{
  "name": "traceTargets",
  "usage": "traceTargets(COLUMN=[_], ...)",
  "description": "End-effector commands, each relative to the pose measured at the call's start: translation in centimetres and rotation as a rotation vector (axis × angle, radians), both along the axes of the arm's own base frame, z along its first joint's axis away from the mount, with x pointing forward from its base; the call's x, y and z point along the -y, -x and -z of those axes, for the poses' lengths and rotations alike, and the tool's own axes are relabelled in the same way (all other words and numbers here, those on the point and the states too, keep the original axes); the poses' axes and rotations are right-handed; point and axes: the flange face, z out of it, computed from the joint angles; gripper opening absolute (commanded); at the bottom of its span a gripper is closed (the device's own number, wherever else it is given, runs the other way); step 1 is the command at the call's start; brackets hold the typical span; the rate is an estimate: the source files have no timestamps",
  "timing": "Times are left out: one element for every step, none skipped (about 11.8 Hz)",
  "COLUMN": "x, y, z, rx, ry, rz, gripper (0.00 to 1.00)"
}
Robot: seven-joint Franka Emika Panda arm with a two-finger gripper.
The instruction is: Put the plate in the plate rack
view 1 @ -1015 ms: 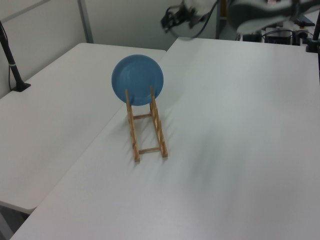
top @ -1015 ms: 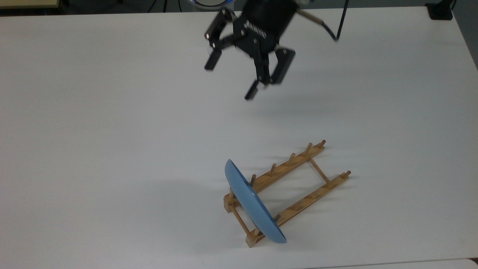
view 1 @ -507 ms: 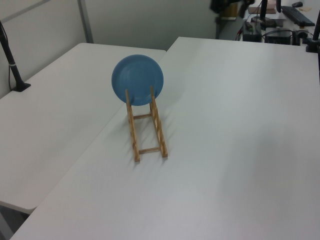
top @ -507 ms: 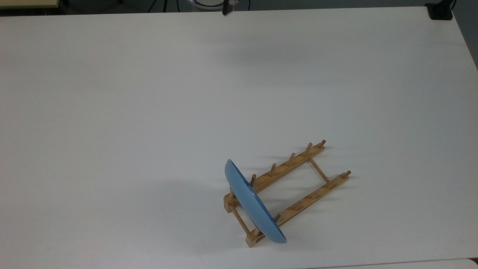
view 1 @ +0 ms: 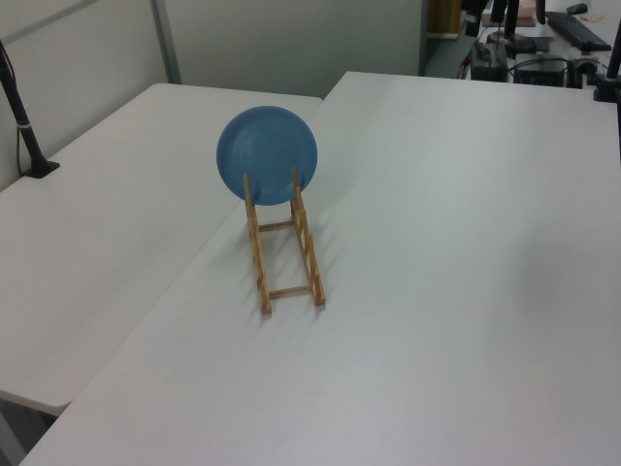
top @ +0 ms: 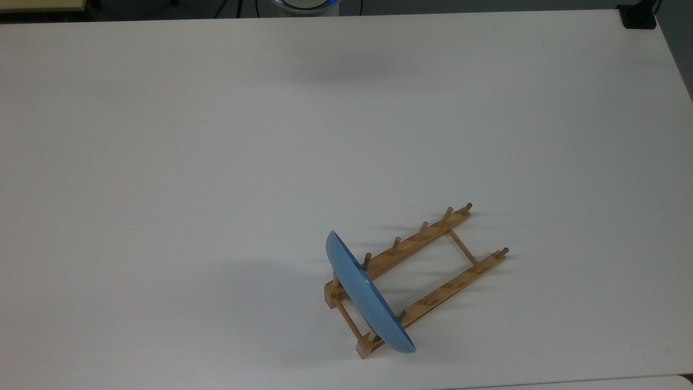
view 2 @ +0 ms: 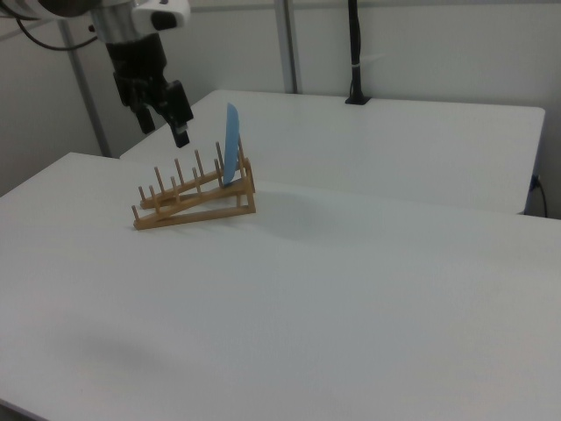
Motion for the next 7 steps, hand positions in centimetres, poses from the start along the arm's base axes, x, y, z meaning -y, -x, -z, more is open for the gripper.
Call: traceTargets(x=[1.15, 1.42, 1.52, 1.44, 1.35, 1.36, 1.35], y=[-0.97, -1.2, -1.28, -1.19, -1.18, -1.2, -1.27], z=[1.66, 1.87, 1.98, 1.87, 1.88, 1.92, 1.92], rx=[0.087, 0.087, 0.084, 0.082, 0.081, 0.078, 0.079], ry=[0.0, 0.0, 0.002, 0.002, 0.002, 0.003, 0.001], rz=[-0.107, -0.109, -0.109, -0.112, -0.115, -0.115, -0.115], gripper=[1.0, 1.0, 1.0, 1.0, 1.0, 1.0, 1.0])
